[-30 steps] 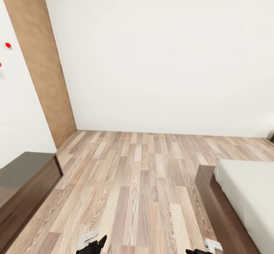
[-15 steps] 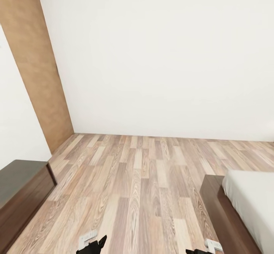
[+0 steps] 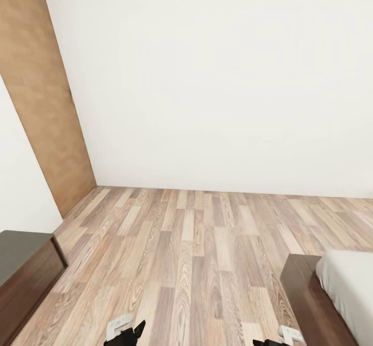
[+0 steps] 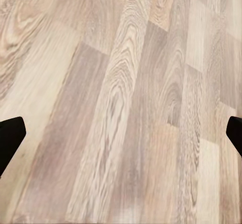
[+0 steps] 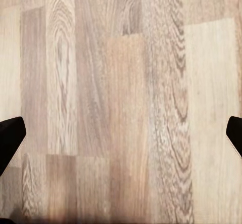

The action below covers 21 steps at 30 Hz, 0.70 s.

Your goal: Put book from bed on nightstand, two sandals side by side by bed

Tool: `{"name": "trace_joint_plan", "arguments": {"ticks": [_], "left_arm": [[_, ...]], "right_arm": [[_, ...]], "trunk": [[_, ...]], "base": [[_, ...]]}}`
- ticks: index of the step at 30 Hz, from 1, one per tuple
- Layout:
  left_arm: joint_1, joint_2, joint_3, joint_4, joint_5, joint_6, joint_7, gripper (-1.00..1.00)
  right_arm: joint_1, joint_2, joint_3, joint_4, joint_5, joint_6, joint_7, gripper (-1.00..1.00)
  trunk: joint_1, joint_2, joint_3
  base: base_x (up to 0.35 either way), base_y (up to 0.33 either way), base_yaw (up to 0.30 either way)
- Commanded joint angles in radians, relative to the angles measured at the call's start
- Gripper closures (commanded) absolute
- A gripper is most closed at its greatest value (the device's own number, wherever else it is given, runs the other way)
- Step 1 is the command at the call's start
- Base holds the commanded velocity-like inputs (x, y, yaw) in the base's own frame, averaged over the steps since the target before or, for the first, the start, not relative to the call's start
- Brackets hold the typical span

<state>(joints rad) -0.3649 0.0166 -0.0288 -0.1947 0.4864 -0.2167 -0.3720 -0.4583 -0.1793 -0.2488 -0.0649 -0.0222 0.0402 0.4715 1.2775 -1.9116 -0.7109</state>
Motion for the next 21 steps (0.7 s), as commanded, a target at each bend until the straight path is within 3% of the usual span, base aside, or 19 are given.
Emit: {"name": "trace_joint_plan", "arguments": {"ticks": [1, 21], "left_arm": [[-0.001, 0.0, -0.003, 0.001, 0.006, -0.003, -0.004, -1.0], [-0.001, 0.0, -0.003, 0.001, 0.006, -0.004, -0.004, -1.0]], "right_arm": [[0.0, 0.0, -0.004, -0.001, -0.002, 0.004, 0.004, -1.0], [0.0, 0.0, -0.005, -0.001, -0.002, 0.004, 0.004, -1.0]], "trunk": [[0.0, 0.0, -0.001], [0.0, 0.0, -0.001]], "base": [[0.333, 0.0, 0.0], [0.333, 0.0, 0.0]]}}
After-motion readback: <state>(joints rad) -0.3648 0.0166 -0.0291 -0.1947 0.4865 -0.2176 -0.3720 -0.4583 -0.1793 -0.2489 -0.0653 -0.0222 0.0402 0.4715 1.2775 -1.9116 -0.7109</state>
